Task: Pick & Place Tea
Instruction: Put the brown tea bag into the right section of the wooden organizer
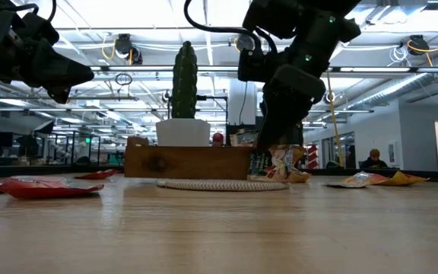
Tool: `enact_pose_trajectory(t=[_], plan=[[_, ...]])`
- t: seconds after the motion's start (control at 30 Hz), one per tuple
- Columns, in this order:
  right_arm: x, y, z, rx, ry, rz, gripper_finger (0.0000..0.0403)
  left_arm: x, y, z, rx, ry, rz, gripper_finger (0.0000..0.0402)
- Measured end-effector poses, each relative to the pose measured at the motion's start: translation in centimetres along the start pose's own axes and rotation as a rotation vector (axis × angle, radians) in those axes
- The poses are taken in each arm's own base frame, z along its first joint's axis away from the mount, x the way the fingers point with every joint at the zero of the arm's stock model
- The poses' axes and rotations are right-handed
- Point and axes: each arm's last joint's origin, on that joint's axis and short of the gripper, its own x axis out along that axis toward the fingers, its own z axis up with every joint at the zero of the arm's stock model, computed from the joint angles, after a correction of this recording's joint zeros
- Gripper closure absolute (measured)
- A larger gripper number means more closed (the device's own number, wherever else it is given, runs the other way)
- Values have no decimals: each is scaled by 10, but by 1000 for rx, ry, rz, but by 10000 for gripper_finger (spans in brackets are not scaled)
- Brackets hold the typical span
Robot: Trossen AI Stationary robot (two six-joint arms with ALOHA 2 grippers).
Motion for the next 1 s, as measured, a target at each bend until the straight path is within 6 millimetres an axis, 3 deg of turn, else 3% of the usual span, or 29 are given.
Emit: enact_pose_trajectory(t=[0.53, 1.0], plan=[[0, 0, 0, -28, -4, -1, 349, 0, 0, 0, 0, 0, 0, 344], [-9, -1, 3, -19, -37, 5, 367, 0, 0, 0, 0, 0, 0, 344]])
